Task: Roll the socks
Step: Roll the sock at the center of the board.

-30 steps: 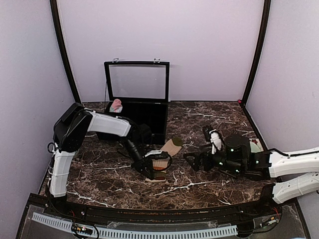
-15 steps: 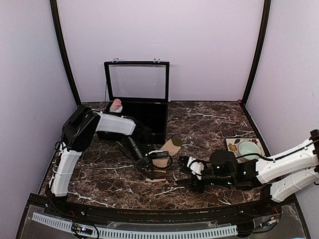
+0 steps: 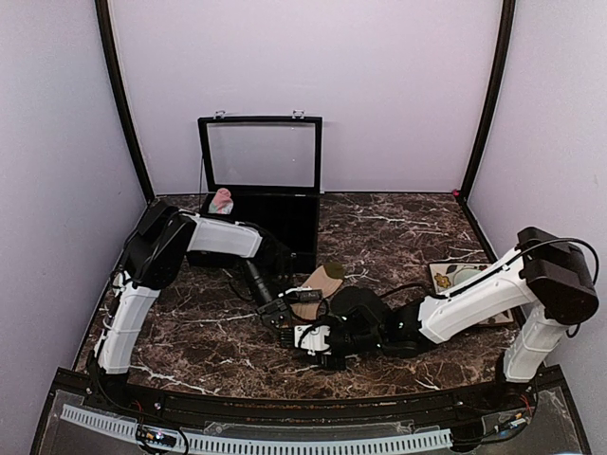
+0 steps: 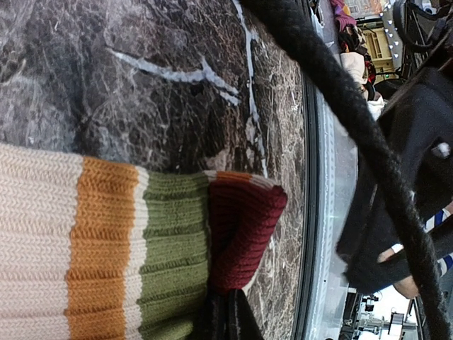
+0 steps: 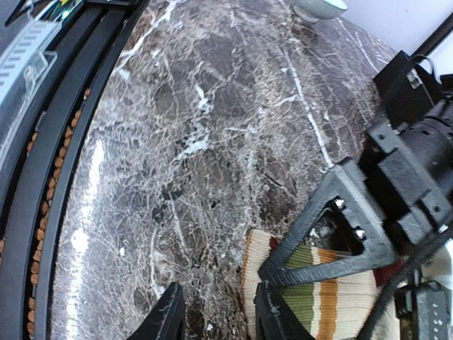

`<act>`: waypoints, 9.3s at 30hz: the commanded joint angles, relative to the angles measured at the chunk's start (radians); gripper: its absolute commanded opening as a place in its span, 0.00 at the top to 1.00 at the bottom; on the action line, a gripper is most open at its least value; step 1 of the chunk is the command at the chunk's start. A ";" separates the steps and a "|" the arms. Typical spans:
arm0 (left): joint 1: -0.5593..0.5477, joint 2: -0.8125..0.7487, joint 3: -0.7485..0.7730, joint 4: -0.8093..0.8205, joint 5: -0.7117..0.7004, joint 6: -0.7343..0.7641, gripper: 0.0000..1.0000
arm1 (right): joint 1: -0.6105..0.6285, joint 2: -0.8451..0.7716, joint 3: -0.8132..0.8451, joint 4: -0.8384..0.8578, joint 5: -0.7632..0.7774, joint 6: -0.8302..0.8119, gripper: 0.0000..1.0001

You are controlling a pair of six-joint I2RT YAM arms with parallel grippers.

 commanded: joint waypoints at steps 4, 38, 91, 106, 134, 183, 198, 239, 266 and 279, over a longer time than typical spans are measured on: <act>0.011 0.088 -0.017 0.031 -0.165 0.018 0.99 | -0.039 0.081 0.040 0.034 -0.053 -0.069 0.69; 0.013 0.087 -0.018 0.001 -0.156 0.055 0.99 | -0.094 0.159 0.020 0.029 -0.052 -0.064 0.74; -0.073 -0.825 -0.723 0.653 -0.390 0.172 0.40 | -0.256 0.394 0.033 -0.230 -0.510 0.434 1.00; -0.206 -0.639 -0.670 0.724 -0.498 0.246 0.63 | -0.317 0.446 0.023 -0.235 -0.575 0.488 1.00; -0.112 -0.388 -0.479 0.454 -0.354 0.126 1.00 | -0.322 0.259 -0.071 0.011 -0.496 0.658 0.01; 0.055 0.020 -0.071 -0.012 -0.170 0.025 1.00 | -0.047 -0.015 -0.039 0.055 -0.167 0.089 0.62; 0.052 0.022 -0.066 -0.002 -0.193 0.021 1.00 | -0.068 0.184 0.096 0.053 -0.101 -0.031 0.63; 0.057 -0.020 -0.062 -0.014 -0.226 0.025 0.72 | -0.106 0.273 0.065 -0.019 -0.098 0.020 0.97; -0.056 -0.669 -0.543 0.433 -0.263 0.134 0.05 | -0.253 0.370 -0.058 0.071 -0.354 0.504 1.00; -0.126 -0.592 -0.582 0.641 -0.381 0.085 0.14 | -0.289 0.411 -0.021 0.028 -0.431 0.545 1.00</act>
